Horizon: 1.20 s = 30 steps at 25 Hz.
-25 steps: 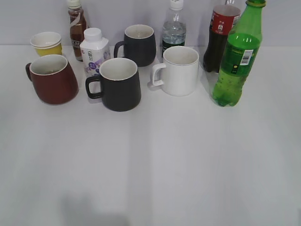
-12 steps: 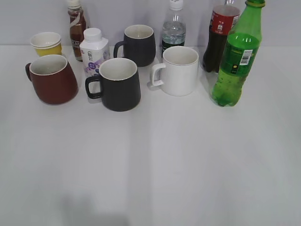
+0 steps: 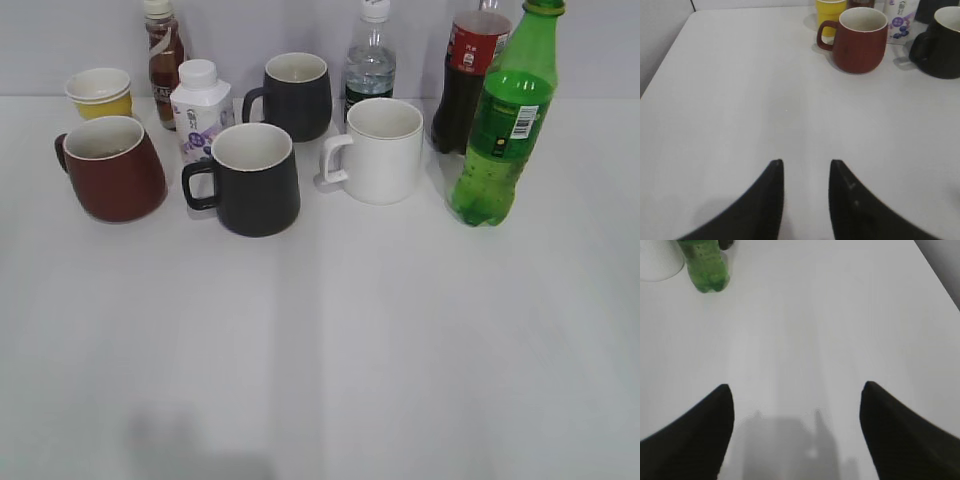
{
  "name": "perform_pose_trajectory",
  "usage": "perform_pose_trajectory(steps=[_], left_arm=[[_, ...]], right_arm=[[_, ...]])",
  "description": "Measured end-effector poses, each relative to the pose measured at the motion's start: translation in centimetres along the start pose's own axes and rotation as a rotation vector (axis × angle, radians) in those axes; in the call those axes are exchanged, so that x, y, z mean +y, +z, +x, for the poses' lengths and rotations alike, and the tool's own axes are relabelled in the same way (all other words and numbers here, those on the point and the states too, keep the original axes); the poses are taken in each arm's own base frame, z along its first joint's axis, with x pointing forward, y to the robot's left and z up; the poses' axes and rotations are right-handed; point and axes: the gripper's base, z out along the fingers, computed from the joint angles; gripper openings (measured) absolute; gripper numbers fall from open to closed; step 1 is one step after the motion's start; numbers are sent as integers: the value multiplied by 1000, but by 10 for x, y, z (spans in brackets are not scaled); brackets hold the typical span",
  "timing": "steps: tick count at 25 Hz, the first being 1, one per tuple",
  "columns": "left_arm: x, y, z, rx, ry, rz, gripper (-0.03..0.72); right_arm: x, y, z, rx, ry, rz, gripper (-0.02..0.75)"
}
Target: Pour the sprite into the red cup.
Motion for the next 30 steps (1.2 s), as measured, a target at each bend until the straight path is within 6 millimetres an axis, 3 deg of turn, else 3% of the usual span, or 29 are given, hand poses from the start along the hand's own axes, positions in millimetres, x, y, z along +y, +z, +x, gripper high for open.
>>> perform_pose_trajectory(steps=[30], left_arm=[[0, 0, 0, 1, 5, 10, 246]], right_arm=[[0, 0, 0, -1, 0, 0, 587]])
